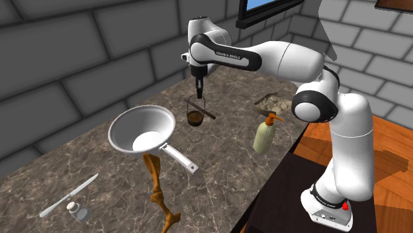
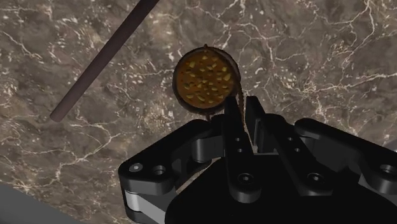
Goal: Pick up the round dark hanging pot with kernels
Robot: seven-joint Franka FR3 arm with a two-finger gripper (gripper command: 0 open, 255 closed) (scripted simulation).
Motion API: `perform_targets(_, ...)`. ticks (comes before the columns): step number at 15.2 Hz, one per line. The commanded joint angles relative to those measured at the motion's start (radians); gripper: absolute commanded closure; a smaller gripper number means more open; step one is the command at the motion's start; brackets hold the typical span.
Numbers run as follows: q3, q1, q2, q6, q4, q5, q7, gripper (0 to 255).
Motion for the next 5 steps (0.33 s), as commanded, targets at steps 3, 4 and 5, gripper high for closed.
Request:
perform_targets(3, 0.001, -0.006, 0.026, -0.071, 0.097, 0.003, 0.005, 255)
perform_targets(4, 0.001, -0.007, 0.027, -0.074, 0.101, 0.003, 0.006, 255)
perform_targets(5, 0.001, -0.007, 0.027, -0.073, 0.101, 0.003, 0.005, 255)
